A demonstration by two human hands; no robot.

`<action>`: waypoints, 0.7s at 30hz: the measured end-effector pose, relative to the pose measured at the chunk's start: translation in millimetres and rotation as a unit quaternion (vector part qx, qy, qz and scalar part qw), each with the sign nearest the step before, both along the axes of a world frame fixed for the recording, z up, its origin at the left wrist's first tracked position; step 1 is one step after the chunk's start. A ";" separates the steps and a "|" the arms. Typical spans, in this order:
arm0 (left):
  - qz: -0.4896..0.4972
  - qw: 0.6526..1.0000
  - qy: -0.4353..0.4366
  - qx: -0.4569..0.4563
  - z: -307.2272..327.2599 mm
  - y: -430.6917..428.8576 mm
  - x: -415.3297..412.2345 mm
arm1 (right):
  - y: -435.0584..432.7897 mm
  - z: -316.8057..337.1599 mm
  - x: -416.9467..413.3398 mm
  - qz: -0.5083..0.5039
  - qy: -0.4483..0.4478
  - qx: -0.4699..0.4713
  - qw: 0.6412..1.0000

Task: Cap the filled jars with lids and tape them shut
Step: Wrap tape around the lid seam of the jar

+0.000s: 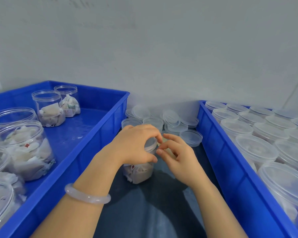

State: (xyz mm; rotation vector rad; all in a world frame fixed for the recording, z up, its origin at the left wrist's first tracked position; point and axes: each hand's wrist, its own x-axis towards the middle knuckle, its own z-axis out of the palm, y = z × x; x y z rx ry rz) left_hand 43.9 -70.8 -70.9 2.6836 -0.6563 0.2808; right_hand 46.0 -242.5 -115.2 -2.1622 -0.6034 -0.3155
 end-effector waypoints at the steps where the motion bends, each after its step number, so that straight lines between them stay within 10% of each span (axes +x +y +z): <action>1: 0.005 1.000 0.001 -0.001 0.1 0.8 0.7 | -1.2 0.4 -1.4 0.006 -0.001 -0.001 1.000; 21: 0.024 1.000 0.003 -0.019 -4.8 4.2 2.0 | -1.0 11.6 10.3 -0.030 0.043 -0.020 0.998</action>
